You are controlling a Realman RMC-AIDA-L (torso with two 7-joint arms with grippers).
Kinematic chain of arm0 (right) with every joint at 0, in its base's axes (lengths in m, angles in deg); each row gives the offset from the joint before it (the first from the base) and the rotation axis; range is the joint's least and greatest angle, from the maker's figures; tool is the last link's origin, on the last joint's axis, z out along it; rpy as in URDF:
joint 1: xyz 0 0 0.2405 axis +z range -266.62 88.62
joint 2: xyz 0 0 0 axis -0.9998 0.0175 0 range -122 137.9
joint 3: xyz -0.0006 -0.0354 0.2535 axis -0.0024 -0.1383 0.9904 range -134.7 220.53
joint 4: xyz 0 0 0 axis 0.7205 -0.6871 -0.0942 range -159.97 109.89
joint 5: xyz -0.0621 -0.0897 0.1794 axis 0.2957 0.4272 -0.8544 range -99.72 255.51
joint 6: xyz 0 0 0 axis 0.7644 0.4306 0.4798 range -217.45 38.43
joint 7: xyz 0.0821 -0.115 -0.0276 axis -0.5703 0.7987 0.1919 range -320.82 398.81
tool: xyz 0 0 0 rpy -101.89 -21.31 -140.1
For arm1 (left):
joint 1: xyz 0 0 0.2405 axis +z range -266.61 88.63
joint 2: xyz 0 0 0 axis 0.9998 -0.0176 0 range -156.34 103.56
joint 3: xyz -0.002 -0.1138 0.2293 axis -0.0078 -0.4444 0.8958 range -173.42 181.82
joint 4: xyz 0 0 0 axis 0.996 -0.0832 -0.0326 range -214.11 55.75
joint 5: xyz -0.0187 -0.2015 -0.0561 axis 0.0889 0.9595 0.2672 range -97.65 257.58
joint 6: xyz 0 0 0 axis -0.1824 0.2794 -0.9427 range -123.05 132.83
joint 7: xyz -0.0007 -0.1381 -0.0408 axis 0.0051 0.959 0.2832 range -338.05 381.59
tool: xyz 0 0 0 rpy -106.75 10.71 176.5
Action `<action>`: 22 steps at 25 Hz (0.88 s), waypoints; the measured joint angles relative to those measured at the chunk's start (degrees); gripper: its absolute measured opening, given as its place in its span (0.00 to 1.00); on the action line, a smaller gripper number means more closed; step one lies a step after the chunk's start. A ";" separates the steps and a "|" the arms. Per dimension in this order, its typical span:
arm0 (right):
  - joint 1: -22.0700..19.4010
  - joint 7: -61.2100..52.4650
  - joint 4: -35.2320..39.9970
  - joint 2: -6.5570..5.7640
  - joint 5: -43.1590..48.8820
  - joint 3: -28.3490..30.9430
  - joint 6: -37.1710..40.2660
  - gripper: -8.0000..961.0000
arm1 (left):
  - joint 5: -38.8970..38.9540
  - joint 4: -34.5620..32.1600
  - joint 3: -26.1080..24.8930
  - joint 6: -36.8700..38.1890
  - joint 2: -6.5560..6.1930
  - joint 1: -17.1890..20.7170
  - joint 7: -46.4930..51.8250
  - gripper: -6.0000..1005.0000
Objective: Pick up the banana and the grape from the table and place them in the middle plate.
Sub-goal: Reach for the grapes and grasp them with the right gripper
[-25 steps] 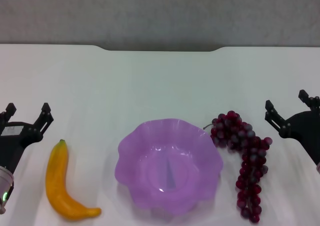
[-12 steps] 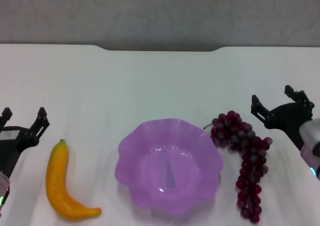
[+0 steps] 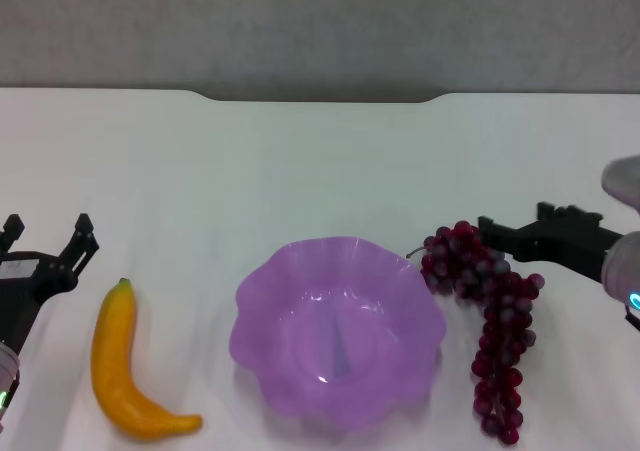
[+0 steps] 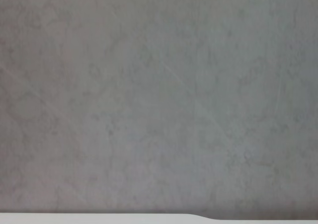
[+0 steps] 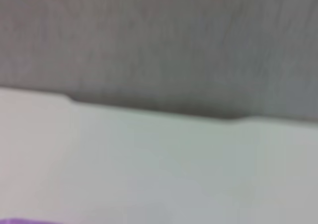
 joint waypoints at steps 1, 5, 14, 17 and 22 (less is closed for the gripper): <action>1.04 -1.26 0.14 -0.03 0.07 1.34 -3.25 0.88 | 0.00 -0.01 0.05 0.00 0.00 -0.01 0.00 0.89; 4.67 -3.93 2.31 -0.08 0.49 6.67 -13.07 0.87 | 0.00 -0.03 0.03 0.00 0.02 -0.02 0.07 0.89; 12.93 -4.94 15.02 -0.16 2.20 10.35 -19.27 0.86 | 0.01 -0.06 0.10 0.00 0.04 -0.07 0.10 0.89; 15.24 -4.62 18.98 -0.09 2.67 10.00 -18.92 0.86 | 0.00 -0.06 0.08 0.00 0.04 -0.05 0.10 0.89; 16.14 -4.49 20.99 0.07 3.35 8.50 -16.35 0.86 | 0.00 -0.06 0.07 0.00 0.07 -0.05 0.12 0.89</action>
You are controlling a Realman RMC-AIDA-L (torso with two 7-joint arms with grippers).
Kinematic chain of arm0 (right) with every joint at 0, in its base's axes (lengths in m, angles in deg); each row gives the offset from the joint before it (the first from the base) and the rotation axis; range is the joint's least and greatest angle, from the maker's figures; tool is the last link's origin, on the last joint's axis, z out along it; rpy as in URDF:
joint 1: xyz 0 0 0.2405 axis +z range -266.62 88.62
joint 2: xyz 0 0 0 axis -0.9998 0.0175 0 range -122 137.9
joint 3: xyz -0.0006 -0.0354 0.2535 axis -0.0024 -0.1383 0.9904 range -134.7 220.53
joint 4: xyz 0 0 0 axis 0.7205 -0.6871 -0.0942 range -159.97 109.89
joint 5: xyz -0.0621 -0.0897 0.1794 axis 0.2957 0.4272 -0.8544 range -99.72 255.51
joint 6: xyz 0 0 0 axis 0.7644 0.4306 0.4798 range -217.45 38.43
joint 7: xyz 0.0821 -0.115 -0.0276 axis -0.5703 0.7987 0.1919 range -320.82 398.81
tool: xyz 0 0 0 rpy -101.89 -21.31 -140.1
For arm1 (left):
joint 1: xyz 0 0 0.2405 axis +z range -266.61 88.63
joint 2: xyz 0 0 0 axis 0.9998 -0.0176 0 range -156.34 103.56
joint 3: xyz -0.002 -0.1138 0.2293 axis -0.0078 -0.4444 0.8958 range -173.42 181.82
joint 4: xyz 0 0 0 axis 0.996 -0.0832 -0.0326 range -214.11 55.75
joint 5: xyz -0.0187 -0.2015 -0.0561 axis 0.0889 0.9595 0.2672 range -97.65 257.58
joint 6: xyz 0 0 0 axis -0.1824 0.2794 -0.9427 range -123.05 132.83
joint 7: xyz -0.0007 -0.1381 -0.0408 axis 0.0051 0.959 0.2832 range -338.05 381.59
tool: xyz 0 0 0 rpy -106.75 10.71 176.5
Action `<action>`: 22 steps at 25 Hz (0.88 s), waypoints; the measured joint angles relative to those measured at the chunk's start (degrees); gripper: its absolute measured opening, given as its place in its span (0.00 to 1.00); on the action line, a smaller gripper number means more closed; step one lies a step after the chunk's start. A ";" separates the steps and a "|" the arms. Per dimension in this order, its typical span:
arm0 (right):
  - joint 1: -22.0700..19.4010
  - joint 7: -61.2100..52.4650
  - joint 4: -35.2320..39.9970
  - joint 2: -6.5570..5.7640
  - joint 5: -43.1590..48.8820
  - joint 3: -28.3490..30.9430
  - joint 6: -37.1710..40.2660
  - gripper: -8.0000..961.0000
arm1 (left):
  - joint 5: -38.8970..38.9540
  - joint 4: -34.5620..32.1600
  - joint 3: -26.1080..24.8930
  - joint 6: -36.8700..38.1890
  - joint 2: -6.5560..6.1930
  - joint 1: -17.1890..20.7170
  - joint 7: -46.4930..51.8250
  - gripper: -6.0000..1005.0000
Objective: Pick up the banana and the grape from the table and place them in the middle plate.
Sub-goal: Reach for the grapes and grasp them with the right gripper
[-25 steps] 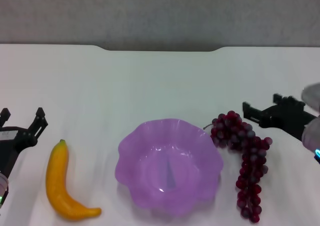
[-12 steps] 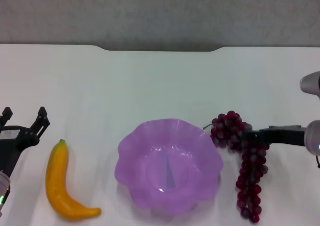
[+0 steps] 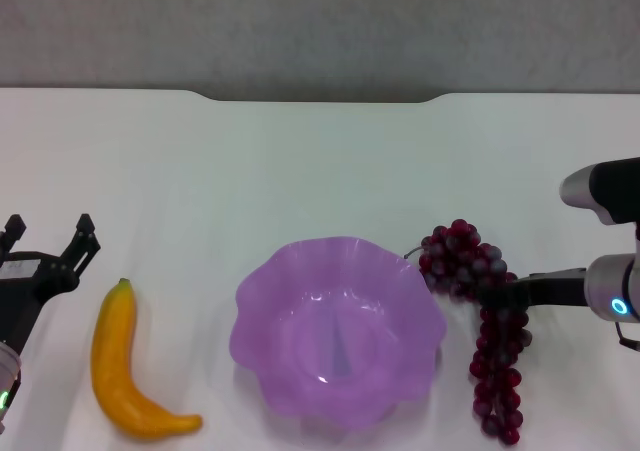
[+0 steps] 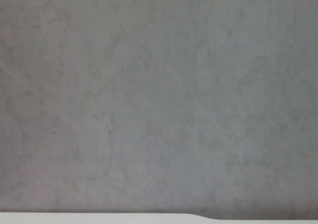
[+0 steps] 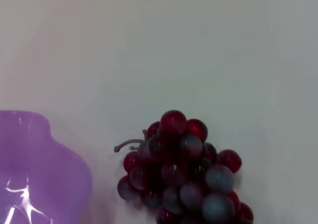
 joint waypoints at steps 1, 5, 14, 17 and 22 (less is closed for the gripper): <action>0.14 0.00 0.10 0.00 0.01 -0.35 0.36 0.85 | 0.00 0.00 0.02 0.00 0.02 -0.03 0.00 0.89; 0.32 0.00 0.45 0.03 0.07 -1.08 2.08 0.85 | 0.00 0.00 0.00 0.00 0.05 -0.06 0.01 0.89; 1.04 1.05 3.44 -0.03 0.28 -1.61 5.40 0.83 | 0.00 0.32 0.03 0.00 0.02 -0.11 -0.11 0.89; 1.71 1.94 4.19 0.02 0.31 -2.74 6.49 0.81 | 0.00 0.42 0.01 0.10 0.01 -0.09 -0.20 0.89; 2.12 2.08 4.35 0.10 0.34 -5.57 8.51 0.77 | 0.00 0.44 0.01 0.09 -0.01 -0.11 -0.34 0.89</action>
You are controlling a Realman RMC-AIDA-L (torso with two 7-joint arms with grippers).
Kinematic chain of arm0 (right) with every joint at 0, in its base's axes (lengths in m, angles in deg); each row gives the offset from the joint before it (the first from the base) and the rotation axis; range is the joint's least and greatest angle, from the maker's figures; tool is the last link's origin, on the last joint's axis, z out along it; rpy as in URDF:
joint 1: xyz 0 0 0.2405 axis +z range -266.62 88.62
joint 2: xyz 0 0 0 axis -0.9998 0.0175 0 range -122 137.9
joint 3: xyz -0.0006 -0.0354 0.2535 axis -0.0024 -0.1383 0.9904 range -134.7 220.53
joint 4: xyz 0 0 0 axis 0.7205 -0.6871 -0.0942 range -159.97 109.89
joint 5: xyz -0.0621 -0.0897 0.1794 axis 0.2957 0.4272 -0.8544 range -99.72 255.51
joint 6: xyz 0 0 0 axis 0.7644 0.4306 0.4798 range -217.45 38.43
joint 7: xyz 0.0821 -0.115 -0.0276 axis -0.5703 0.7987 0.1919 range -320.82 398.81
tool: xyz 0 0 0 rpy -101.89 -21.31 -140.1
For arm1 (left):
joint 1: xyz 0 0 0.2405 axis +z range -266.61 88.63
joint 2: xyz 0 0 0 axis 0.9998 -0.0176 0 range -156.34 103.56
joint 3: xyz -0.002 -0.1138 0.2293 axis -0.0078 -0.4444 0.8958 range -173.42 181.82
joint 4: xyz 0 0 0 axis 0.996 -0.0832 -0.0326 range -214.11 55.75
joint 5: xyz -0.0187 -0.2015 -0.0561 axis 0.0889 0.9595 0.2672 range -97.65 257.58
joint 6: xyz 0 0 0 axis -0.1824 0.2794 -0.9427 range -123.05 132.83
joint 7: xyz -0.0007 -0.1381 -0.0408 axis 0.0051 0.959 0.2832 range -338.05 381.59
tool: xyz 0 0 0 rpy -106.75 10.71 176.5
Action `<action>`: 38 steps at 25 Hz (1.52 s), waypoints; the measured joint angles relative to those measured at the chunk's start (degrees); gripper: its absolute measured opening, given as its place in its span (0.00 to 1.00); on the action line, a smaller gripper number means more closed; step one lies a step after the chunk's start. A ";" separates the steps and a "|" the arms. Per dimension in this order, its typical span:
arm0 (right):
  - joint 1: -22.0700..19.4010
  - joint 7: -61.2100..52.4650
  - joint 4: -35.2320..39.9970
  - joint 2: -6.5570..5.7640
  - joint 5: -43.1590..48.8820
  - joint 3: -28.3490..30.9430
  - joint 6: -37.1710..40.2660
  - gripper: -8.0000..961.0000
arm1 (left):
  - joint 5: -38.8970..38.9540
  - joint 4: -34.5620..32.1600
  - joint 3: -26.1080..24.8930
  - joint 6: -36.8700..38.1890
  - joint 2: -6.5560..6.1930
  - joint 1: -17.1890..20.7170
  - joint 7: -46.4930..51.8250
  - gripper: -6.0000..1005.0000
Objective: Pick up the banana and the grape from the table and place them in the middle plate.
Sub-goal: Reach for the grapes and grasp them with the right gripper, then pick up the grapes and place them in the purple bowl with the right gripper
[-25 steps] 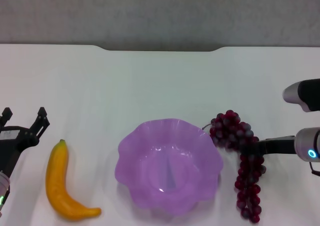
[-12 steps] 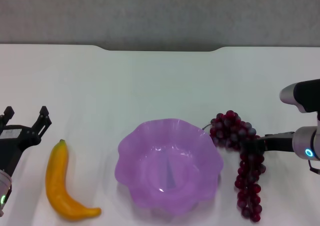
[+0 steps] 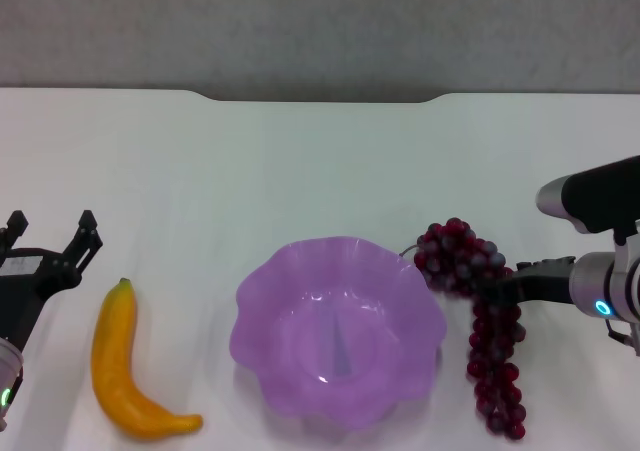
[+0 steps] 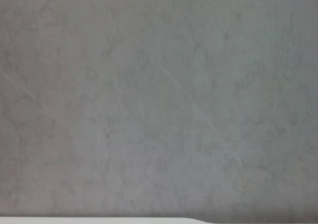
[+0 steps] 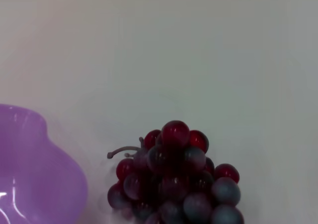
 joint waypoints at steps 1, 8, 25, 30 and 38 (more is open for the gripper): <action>0.00 -0.01 0.01 0.00 0.00 -0.29 0.20 0.76 | 0.00 0.00 0.02 0.00 -0.01 0.00 -0.01 0.89; -0.14 0.01 -0.11 0.02 -0.01 -2.48 1.70 0.70 | 0.00 -0.20 0.00 -0.06 -0.01 0.07 0.02 0.89; -2.34 0.27 0.01 0.06 -0.19 -4.30 6.62 0.51 | 0.00 -0.44 -0.22 -0.10 0.00 0.35 0.33 0.89; -4.61 0.27 -0.38 0.10 -0.40 -6.06 12.18 0.49 | 0.00 -0.45 -0.18 -0.09 0.05 0.35 0.35 0.89; -6.02 -0.04 -0.57 0.10 -0.62 -8.95 17.47 0.42 | 0.00 -0.45 -0.29 -0.09 0.08 0.41 0.35 0.89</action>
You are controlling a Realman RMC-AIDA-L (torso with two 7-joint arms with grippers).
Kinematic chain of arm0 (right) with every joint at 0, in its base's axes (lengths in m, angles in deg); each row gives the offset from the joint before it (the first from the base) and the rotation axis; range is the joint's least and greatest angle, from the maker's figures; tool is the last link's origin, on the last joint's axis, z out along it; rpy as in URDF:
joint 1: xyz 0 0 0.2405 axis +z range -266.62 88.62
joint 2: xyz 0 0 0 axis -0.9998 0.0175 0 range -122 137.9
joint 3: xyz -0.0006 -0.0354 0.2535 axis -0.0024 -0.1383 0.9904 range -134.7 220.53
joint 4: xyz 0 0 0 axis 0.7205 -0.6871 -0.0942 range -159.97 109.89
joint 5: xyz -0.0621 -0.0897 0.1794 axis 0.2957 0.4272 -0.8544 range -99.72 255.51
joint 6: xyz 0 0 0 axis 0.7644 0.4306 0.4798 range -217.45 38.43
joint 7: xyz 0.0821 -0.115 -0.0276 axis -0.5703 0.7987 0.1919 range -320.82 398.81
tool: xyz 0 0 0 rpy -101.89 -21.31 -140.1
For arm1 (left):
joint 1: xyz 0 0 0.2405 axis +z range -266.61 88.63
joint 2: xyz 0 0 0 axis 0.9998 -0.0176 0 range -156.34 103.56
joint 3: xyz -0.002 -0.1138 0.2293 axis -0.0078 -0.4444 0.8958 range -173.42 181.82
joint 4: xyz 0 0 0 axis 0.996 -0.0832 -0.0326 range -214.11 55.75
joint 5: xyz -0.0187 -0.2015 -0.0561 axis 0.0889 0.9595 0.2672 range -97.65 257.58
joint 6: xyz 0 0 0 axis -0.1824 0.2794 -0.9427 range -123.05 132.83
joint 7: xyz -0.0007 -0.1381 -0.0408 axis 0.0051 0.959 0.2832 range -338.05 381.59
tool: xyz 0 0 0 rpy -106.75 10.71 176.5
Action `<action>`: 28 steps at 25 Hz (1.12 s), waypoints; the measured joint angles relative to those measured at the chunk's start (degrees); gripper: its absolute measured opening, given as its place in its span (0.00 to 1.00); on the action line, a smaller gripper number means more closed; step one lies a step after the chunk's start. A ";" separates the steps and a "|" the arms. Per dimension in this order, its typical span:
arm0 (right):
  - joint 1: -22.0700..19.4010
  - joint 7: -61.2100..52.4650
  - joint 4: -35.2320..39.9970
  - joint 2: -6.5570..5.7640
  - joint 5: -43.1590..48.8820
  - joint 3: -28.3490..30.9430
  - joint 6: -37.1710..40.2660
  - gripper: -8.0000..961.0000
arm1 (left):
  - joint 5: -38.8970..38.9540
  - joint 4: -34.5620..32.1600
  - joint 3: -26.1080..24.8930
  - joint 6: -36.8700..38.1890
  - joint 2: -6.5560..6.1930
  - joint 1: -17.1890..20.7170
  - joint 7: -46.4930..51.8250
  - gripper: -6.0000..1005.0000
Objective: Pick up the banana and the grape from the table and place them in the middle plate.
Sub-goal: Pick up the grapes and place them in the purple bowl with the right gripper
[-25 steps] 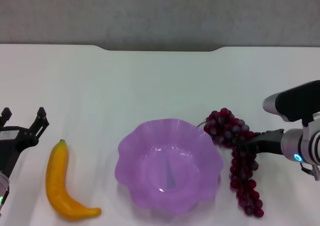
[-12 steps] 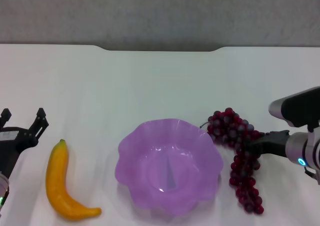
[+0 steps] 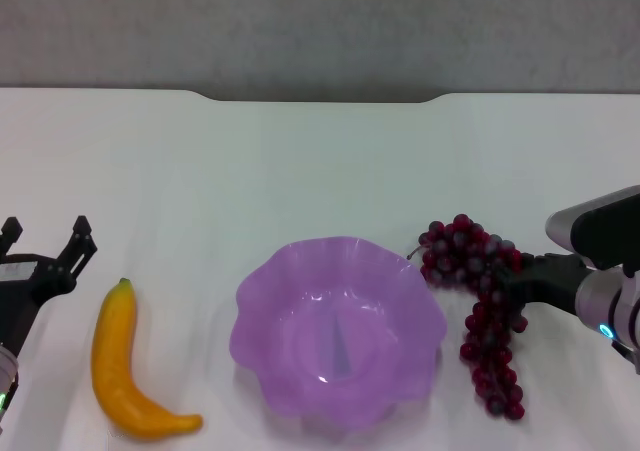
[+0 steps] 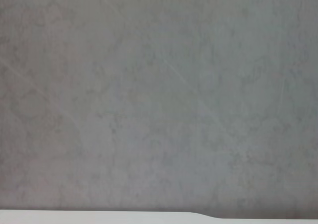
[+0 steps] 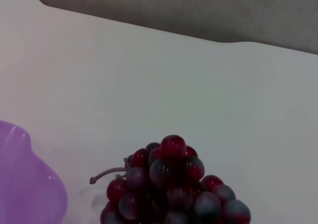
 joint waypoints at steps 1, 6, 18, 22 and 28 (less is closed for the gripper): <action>0.00 -0.05 -0.02 0.00 0.00 -0.11 0.08 0.41 | 0.00 0.00 0.01 0.00 0.00 -0.01 0.00 0.89; 0.03 -0.02 -0.09 0.00 0.00 -0.24 0.12 0.31 | 0.00 0.00 0.04 0.00 0.00 -0.15 0.00 0.89; -0.11 -0.04 -0.08 0.00 0.00 -0.74 1.18 0.15 | 0.00 0.12 -0.12 0.02 0.00 0.00 0.00 0.89; -0.53 -0.13 -0.02 0.01 0.00 -1.96 3.83 0.13 | 0.00 0.10 -0.13 0.05 0.00 0.02 0.00 0.89; -1.73 -0.21 -0.47 0.00 0.00 -2.95 6.76 0.09 | 0.00 0.01 -0.14 0.08 0.00 0.03 0.00 0.89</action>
